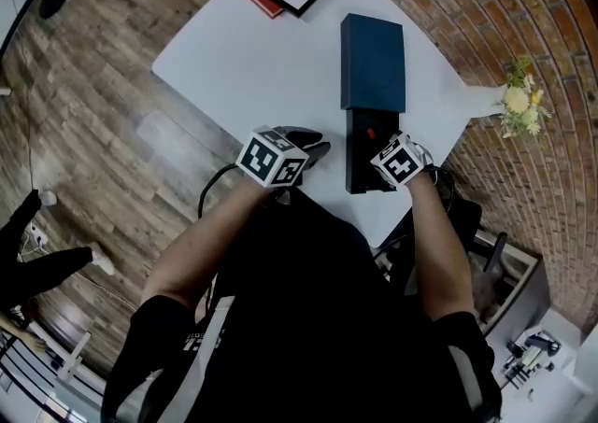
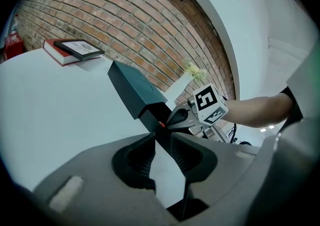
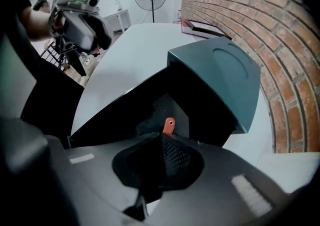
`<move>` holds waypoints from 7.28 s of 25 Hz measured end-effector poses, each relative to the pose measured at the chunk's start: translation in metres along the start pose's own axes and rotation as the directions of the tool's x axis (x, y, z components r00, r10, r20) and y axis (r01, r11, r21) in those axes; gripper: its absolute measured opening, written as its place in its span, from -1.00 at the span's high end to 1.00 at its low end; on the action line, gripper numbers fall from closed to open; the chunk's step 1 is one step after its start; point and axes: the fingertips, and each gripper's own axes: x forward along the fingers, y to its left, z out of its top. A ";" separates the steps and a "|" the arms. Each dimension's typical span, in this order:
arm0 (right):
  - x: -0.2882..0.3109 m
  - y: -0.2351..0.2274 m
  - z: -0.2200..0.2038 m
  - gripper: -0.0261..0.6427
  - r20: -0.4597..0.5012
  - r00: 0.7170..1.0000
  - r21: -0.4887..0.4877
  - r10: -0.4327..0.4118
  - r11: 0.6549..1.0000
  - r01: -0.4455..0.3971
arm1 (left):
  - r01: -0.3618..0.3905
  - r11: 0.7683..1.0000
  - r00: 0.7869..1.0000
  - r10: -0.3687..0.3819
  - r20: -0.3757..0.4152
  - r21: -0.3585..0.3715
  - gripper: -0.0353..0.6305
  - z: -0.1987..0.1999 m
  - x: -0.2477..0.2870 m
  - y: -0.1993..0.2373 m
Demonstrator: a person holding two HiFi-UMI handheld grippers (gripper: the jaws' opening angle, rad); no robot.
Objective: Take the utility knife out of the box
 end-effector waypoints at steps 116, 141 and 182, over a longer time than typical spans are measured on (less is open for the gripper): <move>-0.093 0.043 0.091 0.76 0.398 0.901 -0.369 -0.172 0.869 0.329 | 0.299 0.954 0.954 -0.298 0.015 -0.021 0.71 0.059 0.030 -0.037; -0.129 0.065 0.099 0.70 0.478 0.829 -0.202 -0.291 0.882 0.426 | 0.293 0.899 0.952 -0.304 -0.017 0.325 0.84 0.072 -0.042 -0.086; -0.268 0.055 -0.078 0.64 0.720 0.587 0.178 -0.369 0.916 0.358 | 0.270 0.804 0.934 -0.352 0.060 0.529 0.84 0.103 0.030 -0.271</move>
